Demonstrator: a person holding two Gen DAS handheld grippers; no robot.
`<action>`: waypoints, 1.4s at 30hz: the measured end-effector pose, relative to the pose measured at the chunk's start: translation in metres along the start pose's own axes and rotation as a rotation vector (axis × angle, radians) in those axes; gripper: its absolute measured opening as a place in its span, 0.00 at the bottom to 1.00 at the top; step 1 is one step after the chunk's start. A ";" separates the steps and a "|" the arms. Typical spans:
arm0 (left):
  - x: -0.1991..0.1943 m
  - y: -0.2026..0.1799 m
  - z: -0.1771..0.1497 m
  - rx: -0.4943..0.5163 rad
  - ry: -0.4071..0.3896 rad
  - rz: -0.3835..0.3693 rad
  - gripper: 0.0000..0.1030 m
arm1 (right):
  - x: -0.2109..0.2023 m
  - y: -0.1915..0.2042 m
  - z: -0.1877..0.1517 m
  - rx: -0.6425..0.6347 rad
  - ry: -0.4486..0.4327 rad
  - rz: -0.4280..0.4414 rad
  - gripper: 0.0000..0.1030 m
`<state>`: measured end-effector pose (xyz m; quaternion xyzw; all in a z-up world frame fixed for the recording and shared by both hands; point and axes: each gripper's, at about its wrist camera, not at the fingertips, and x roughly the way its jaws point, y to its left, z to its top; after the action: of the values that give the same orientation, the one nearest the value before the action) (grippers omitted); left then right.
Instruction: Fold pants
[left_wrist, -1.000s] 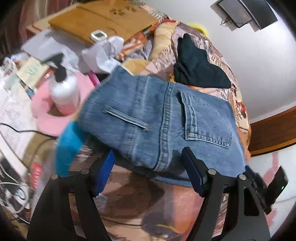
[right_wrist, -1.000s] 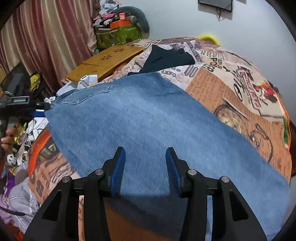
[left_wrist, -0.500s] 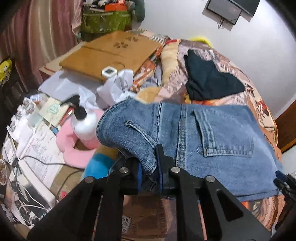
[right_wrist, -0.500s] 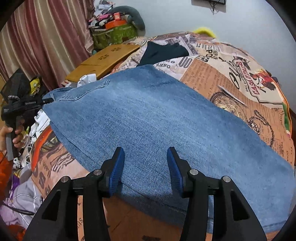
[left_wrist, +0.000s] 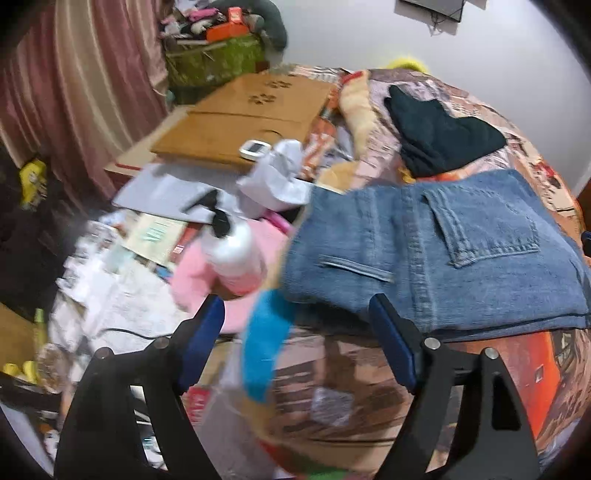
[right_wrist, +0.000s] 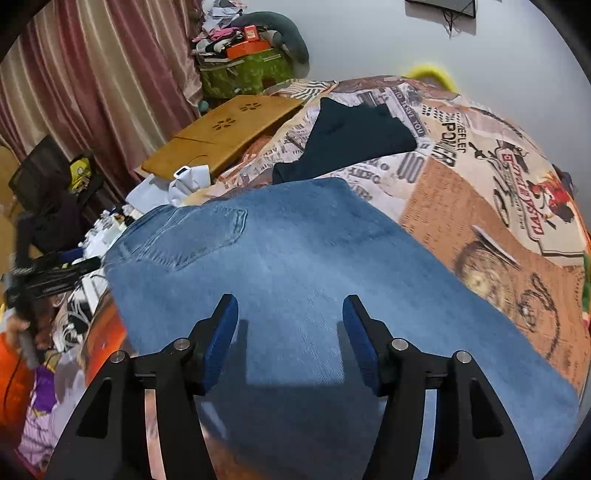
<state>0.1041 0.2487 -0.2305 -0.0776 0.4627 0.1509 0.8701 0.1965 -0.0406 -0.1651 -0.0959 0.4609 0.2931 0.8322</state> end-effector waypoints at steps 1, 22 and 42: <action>-0.004 0.004 0.003 -0.002 -0.006 0.010 0.78 | 0.006 -0.001 -0.001 0.011 0.006 0.000 0.53; 0.019 -0.167 0.063 0.232 0.054 -0.258 0.86 | -0.096 -0.135 -0.142 0.472 -0.048 -0.201 0.68; 0.023 -0.307 0.051 0.407 0.124 -0.265 0.92 | -0.200 -0.306 -0.275 1.030 -0.252 -0.390 0.70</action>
<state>0.2583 -0.0224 -0.2221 0.0300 0.5220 -0.0656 0.8499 0.0963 -0.4864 -0.1876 0.2748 0.4152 -0.1196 0.8589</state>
